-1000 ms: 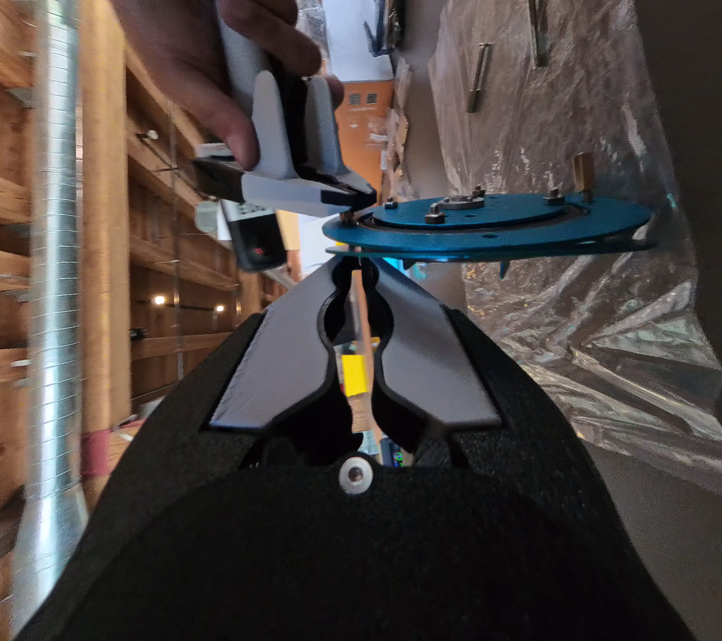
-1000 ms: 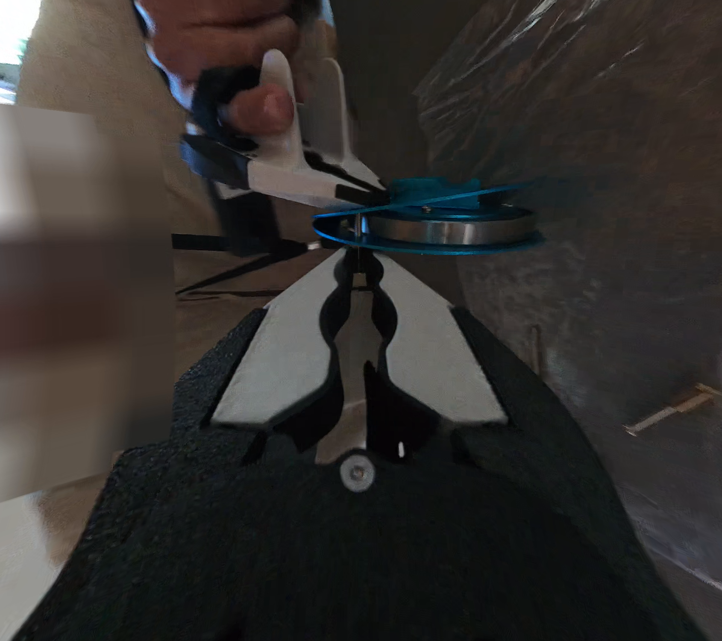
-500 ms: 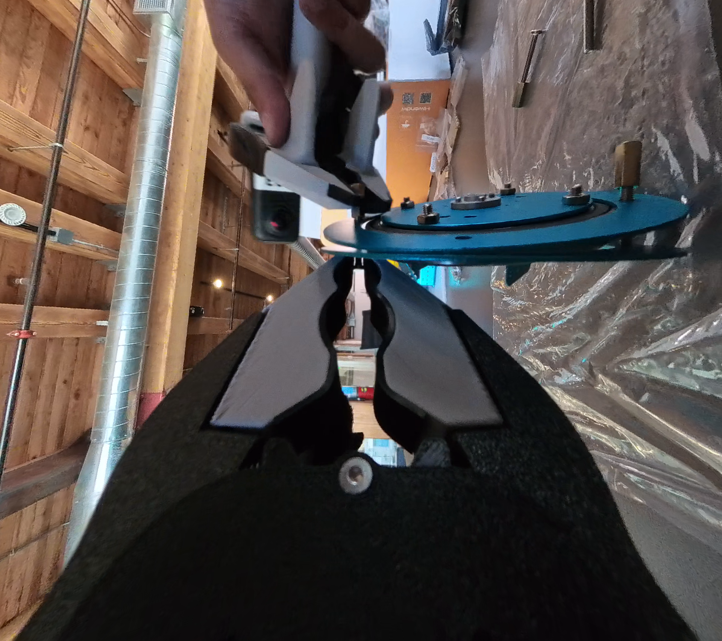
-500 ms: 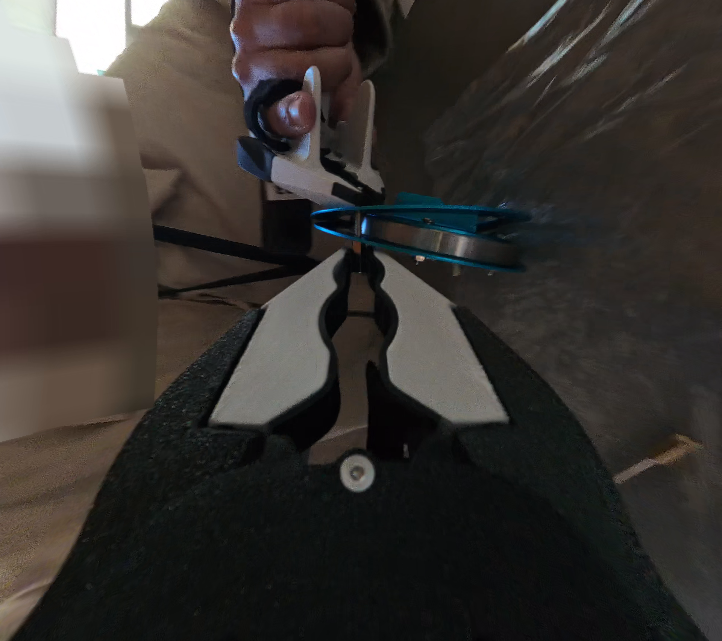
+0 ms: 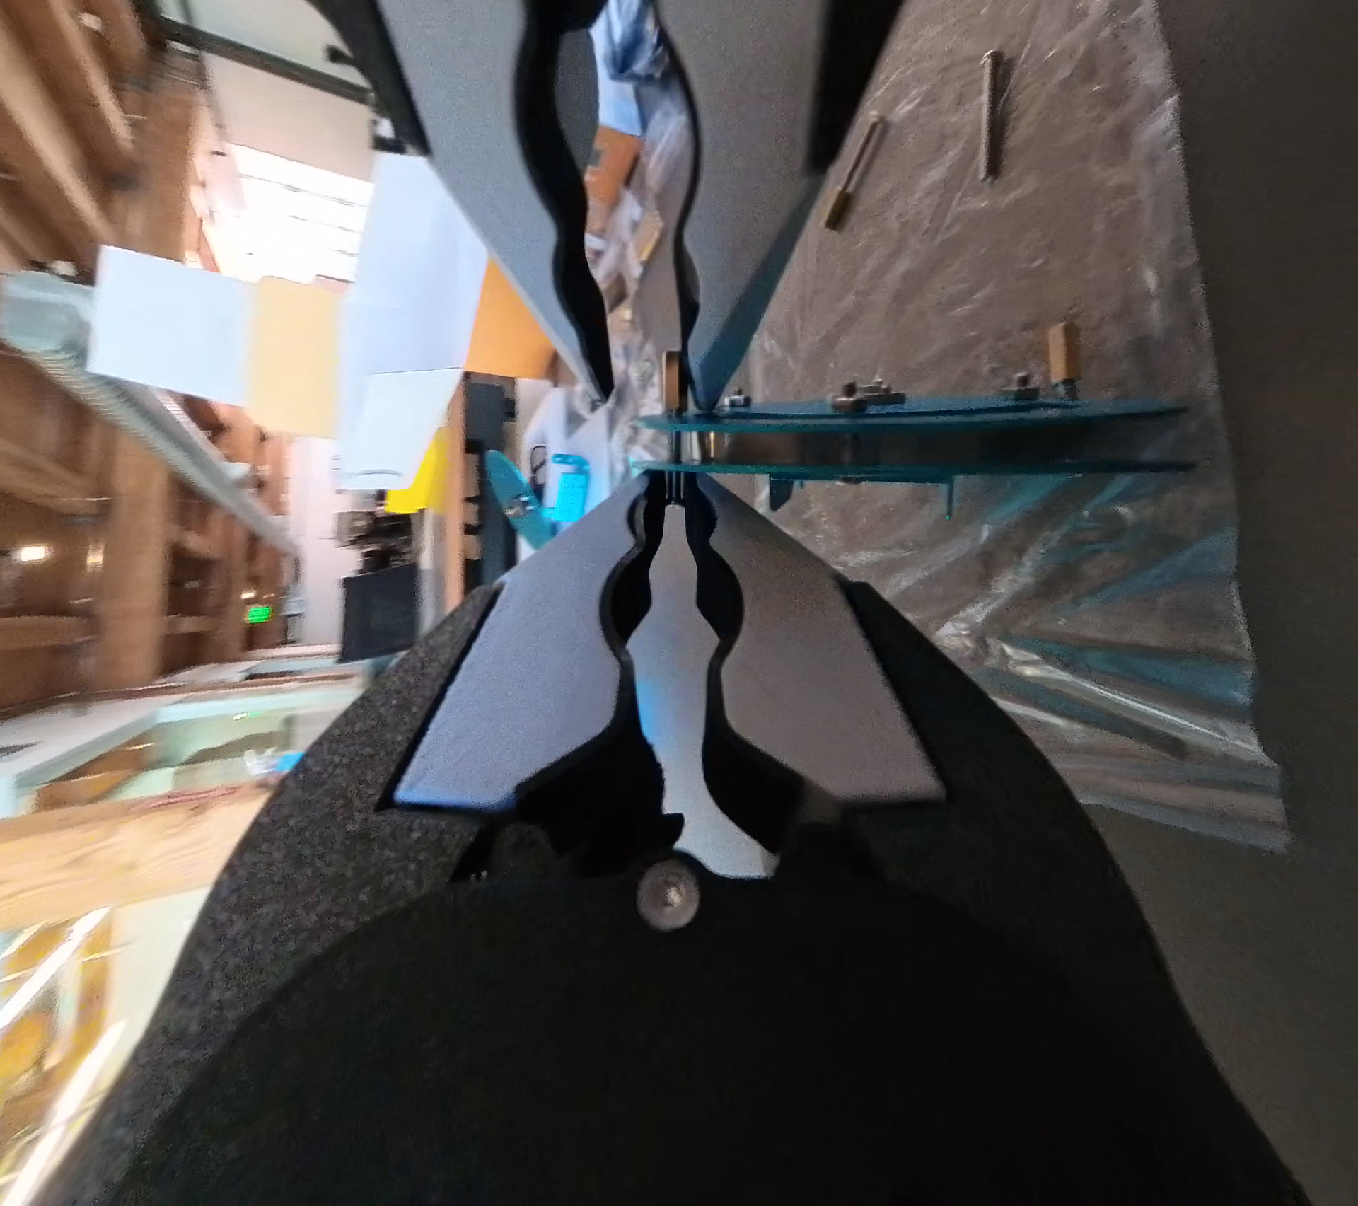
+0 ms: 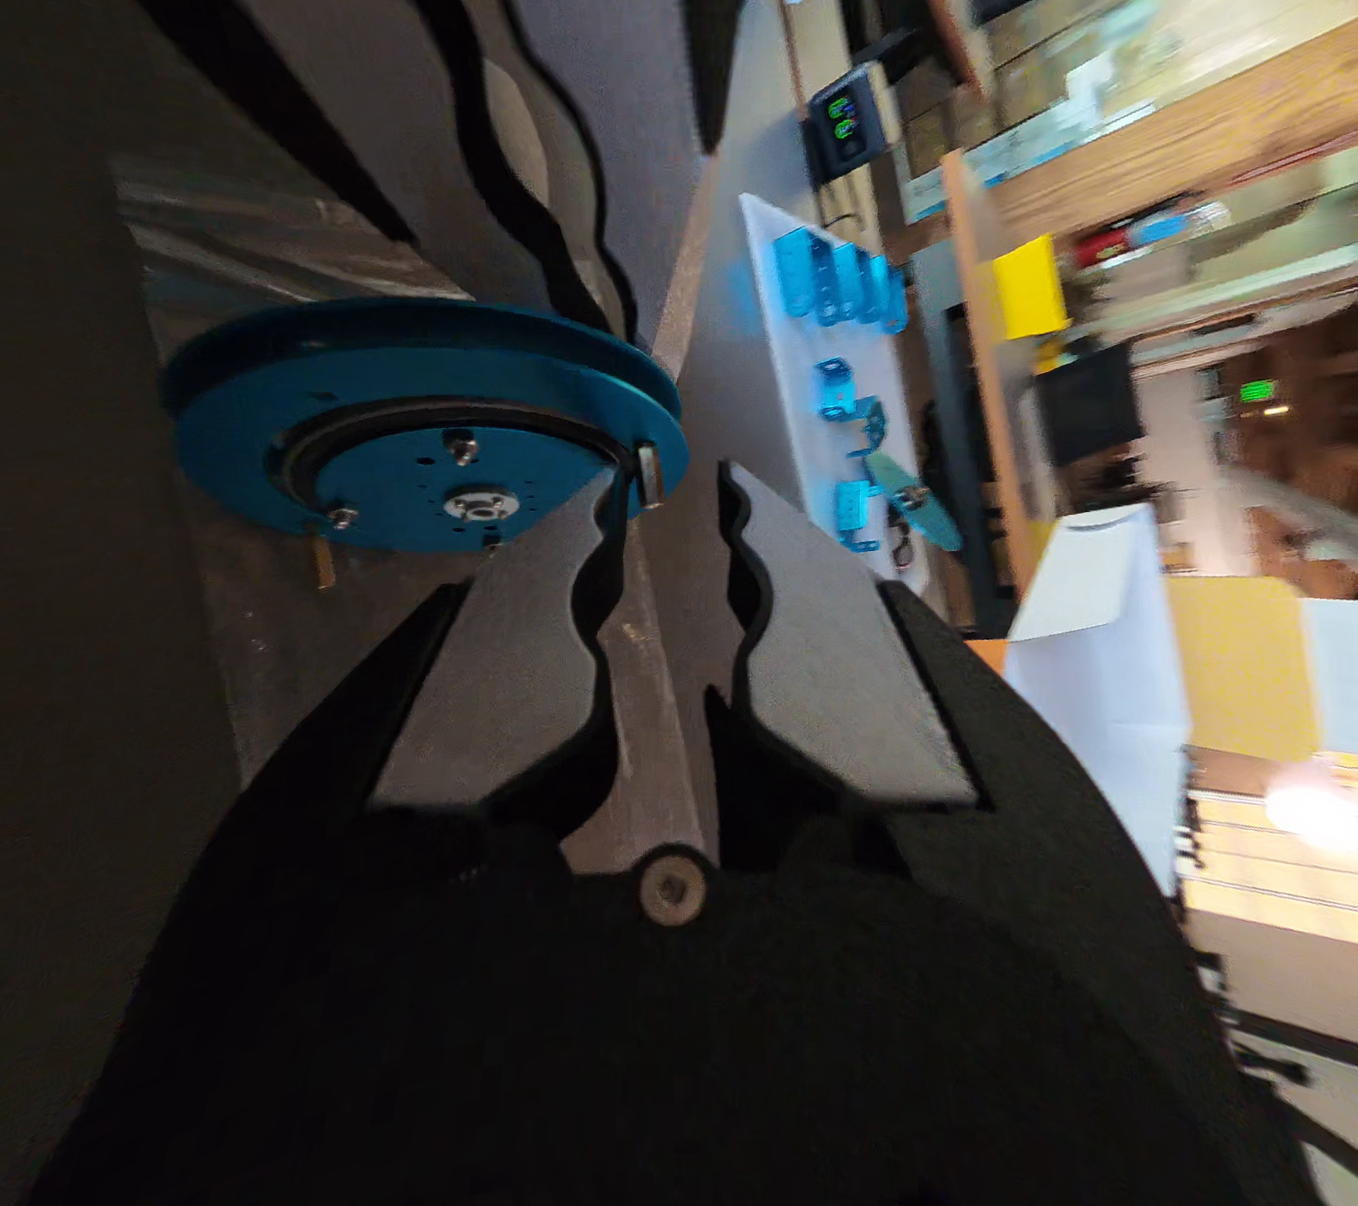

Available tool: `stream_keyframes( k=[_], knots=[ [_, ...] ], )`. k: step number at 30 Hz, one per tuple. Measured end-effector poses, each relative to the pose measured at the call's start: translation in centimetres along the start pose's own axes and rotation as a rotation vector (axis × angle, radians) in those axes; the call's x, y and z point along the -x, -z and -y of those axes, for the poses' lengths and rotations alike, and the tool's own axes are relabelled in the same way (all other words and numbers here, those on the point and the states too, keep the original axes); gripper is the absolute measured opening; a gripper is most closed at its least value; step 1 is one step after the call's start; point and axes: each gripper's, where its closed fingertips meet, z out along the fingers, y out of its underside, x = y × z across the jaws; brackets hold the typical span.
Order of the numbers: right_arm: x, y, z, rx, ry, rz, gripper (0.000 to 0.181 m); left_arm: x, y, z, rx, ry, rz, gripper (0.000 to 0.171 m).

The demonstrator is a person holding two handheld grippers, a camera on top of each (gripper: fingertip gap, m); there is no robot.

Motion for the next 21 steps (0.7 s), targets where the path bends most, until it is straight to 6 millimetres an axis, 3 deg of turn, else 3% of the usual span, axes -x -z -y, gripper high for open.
stream_keyframes(
  k=[4, 9, 14, 21],
  knots=[
    [0.1, 0.4, 0.4, -0.037, 0.182, -0.178, 0.015, -0.2, 0.2, 0.2, -0.019, 0.063, -0.114, 0.003],
    [0.6, 0.5, 0.3, -0.053, 0.321, -0.281, 0.009, -0.7, 0.8, 0.8, -0.069, 0.183, -0.281, 0.003],
    [0.7, 0.8, 0.3, -0.07, 0.412, -0.331, 0.01, -1.1, 1.3, 1.2, -0.094, 0.421, -0.563, 0.003],
    [0.4, 1.1, 0.3, -0.06, 0.492, -0.406, 0.005, -1.4, 1.7, 1.8, -0.097, 0.888, -1.056, 0.003]
  ],
)
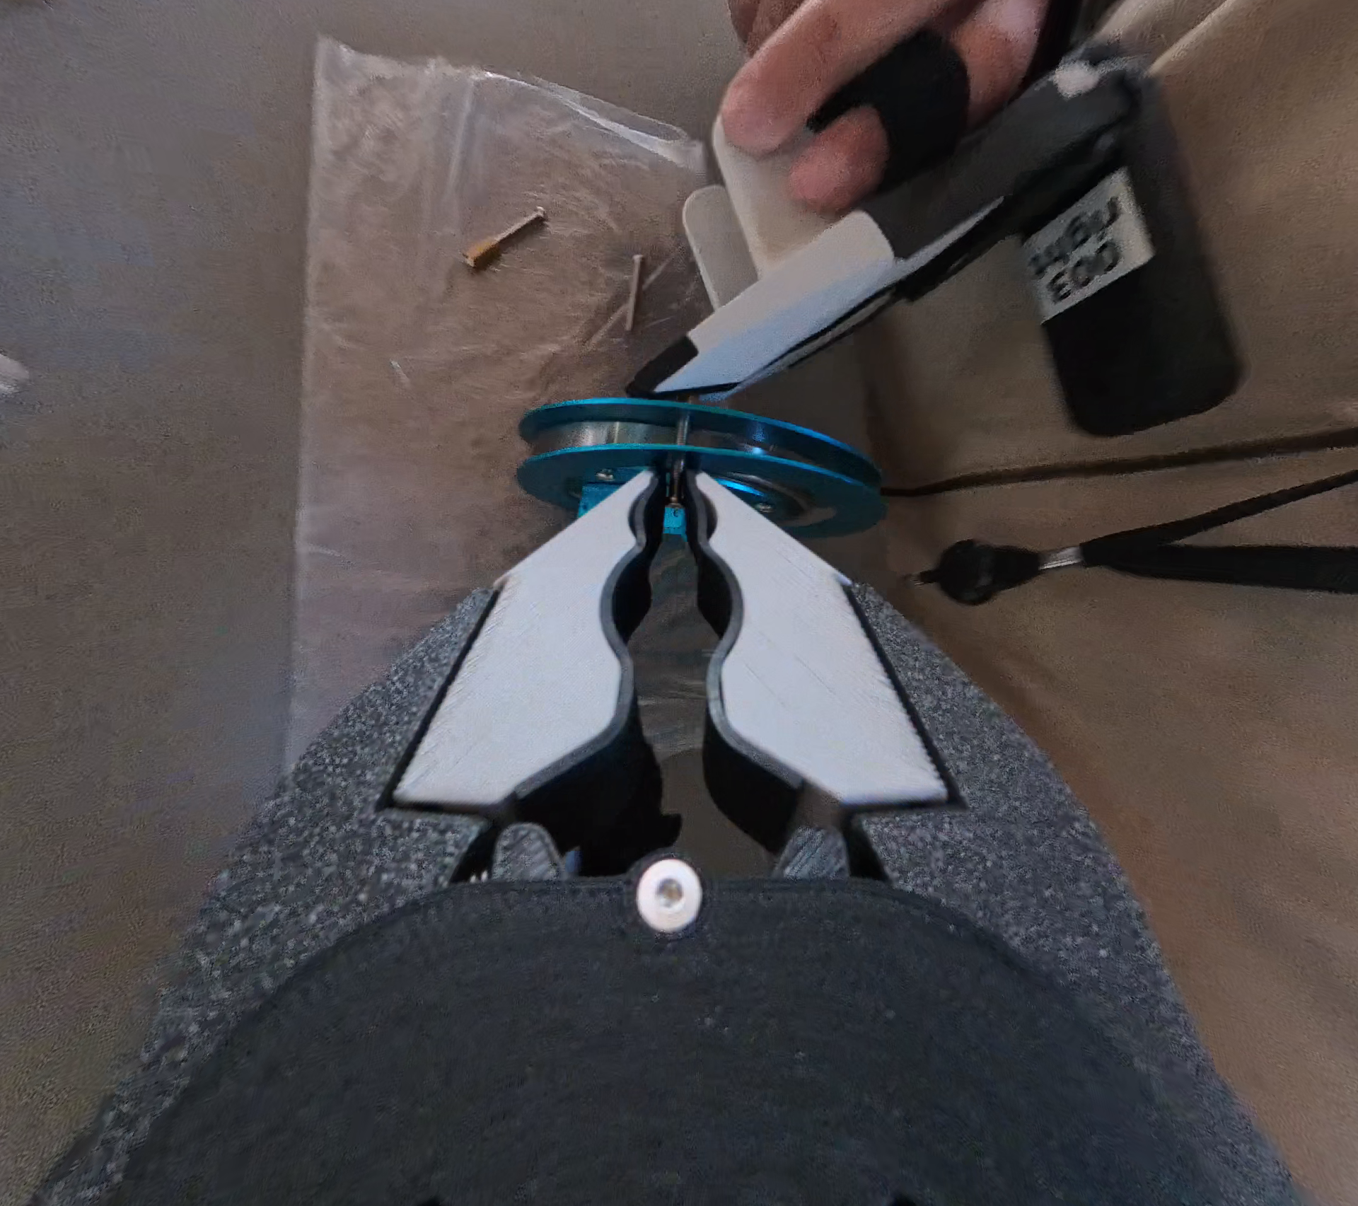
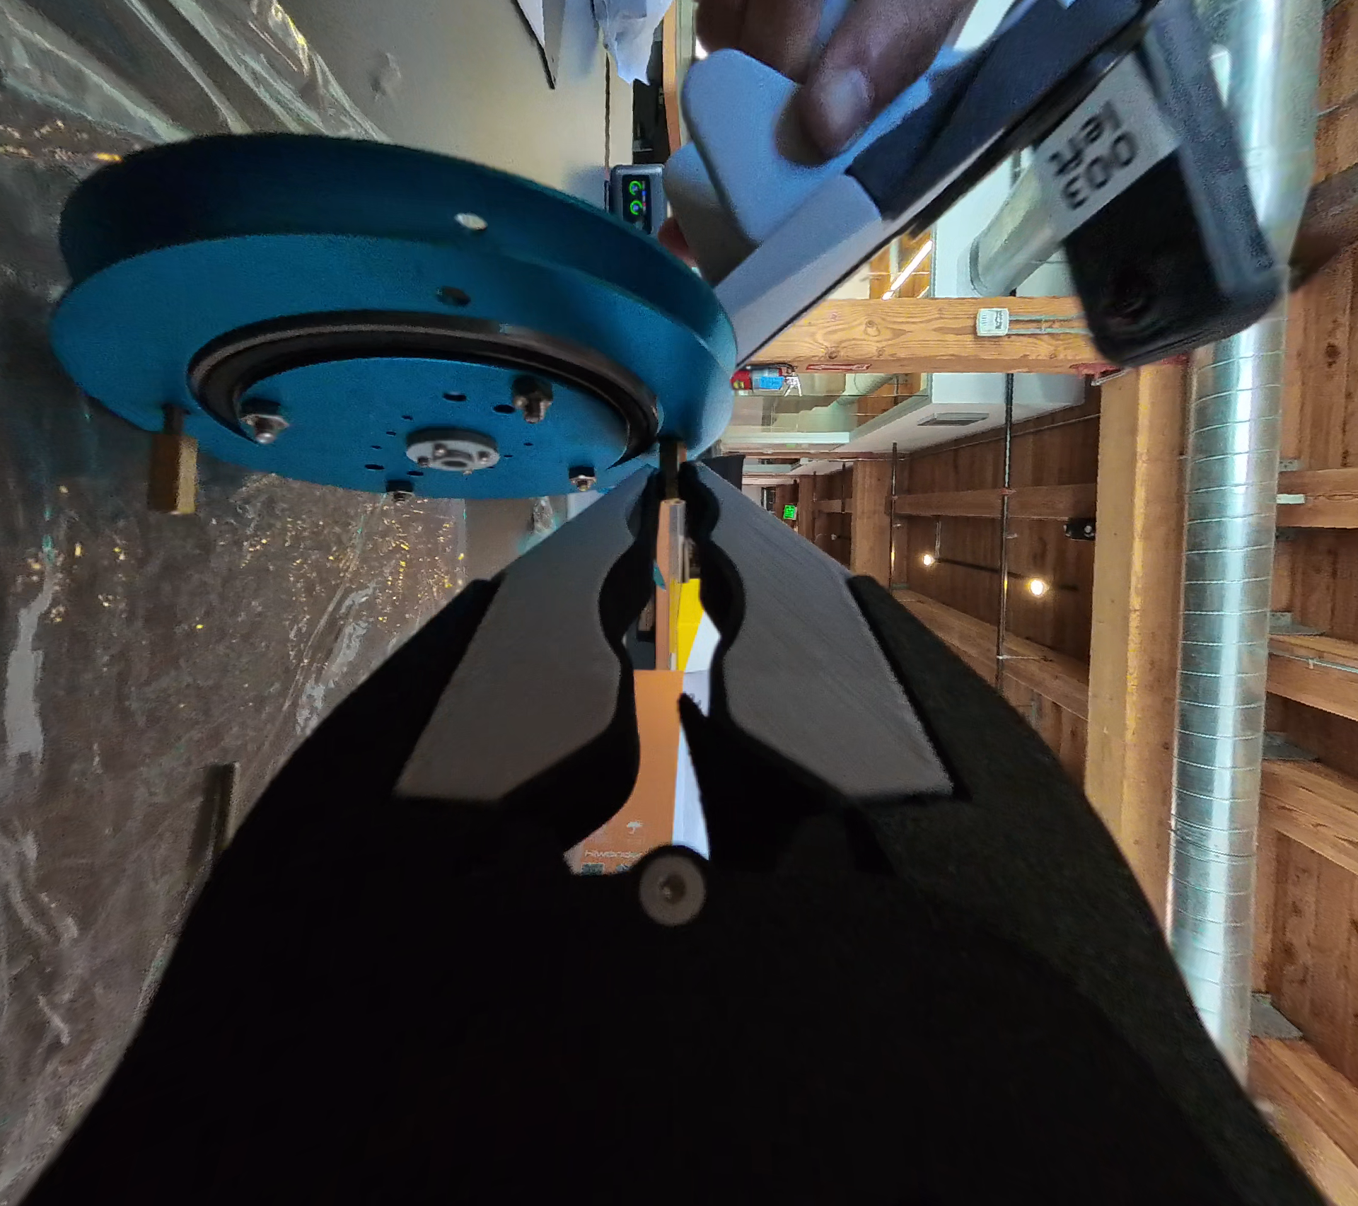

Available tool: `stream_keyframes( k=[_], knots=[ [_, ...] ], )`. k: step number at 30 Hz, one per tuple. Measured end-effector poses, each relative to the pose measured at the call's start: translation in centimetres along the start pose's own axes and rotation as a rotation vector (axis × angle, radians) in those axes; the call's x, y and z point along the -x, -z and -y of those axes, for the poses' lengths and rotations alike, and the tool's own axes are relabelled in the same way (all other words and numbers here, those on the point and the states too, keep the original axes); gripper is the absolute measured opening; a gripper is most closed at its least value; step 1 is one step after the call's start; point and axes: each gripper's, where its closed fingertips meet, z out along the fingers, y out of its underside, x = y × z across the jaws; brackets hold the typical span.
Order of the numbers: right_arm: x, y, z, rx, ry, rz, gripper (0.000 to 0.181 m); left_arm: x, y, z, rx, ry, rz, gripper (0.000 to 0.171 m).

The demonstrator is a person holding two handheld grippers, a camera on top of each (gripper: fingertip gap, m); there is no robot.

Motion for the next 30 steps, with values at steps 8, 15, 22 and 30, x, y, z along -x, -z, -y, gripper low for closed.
stream_keyframes(
  k=[8, 15, 22, 30],
  knots=[
    [0.2, 0.1, -0.5, 0.023, 0.03, -0.026, 0.005, 0.3, -0.3, 0.6, -0.032, 0.175, -0.167, 0.003],
    [0.4, -0.2, -1.1, 0.064, -0.123, 0.122, 0.005, 0.9, -0.5, 0.6, -0.012, -0.081, 0.058, 0.003],
    [0.5, 0.2, -1.0, 0.083, -0.395, 0.468, 0.004, 1.0, -0.3, 0.8, 0.027, -0.446, 0.425, 0.003],
    [1.0, 1.6, -0.7, 0.17, -0.727, 1.106, 0.004, 0.9, -0.3, 1.2, 0.109, -0.841, 0.783, 0.002]
  ],
)
